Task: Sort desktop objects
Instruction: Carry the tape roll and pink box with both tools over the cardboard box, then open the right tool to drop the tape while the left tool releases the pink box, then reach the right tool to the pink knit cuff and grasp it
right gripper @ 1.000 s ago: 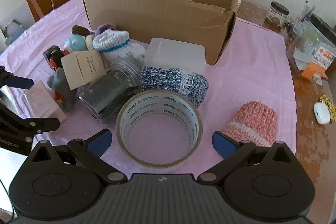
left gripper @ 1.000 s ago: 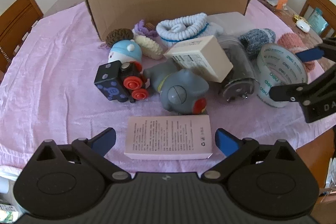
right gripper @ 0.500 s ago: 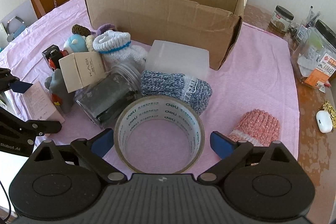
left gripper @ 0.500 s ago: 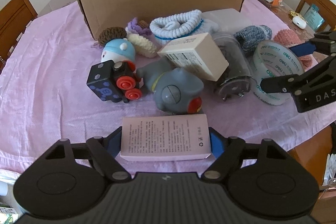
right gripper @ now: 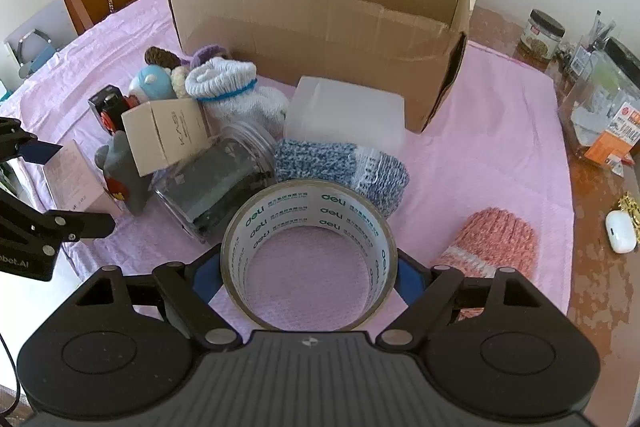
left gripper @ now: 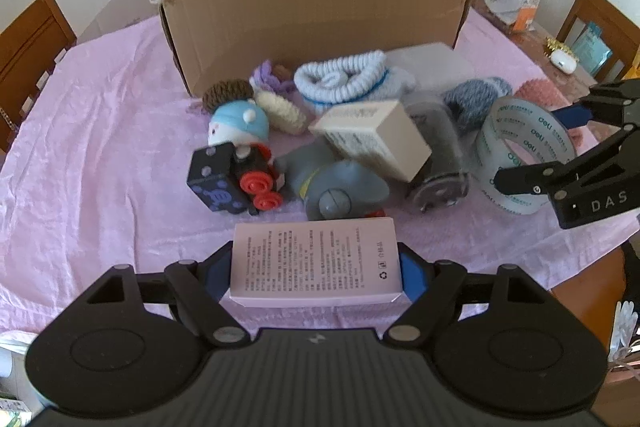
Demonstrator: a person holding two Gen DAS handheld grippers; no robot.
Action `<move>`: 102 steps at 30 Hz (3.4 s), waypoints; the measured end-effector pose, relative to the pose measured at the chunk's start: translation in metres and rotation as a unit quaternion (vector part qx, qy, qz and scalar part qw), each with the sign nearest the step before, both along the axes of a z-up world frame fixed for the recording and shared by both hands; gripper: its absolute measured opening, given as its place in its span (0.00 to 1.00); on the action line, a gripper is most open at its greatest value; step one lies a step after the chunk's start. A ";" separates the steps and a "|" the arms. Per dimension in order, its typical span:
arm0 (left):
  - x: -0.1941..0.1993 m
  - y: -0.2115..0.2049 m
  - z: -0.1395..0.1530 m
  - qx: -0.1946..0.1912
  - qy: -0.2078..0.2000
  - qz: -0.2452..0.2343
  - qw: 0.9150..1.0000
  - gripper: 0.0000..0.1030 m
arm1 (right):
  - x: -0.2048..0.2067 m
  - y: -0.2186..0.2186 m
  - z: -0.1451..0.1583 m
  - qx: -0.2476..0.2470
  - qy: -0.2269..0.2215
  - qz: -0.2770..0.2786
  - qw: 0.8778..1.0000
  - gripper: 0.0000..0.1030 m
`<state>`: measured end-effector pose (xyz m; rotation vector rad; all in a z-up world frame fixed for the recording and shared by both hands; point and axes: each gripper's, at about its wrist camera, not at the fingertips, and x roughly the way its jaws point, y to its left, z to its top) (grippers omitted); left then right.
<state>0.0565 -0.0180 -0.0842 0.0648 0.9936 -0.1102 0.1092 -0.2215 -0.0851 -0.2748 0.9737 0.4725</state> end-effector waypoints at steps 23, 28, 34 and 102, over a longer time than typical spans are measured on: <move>0.033 0.006 0.075 -0.007 -0.074 -0.060 0.995 0.78 | 0.001 -0.005 0.076 0.019 -0.061 0.001 0.998 0.85; 0.055 0.016 0.086 -0.011 -0.091 -0.083 0.992 0.78 | 0.012 0.004 0.089 0.022 -0.070 -0.005 0.997 0.85; 0.086 0.028 0.100 -0.015 -0.112 -0.107 0.988 0.78 | 0.032 0.019 0.104 0.024 -0.083 -0.021 0.996 0.85; 0.132 0.035 0.070 0.016 -0.058 -0.100 0.993 0.88 | 0.075 0.025 0.090 0.025 -0.044 0.026 0.998 1.00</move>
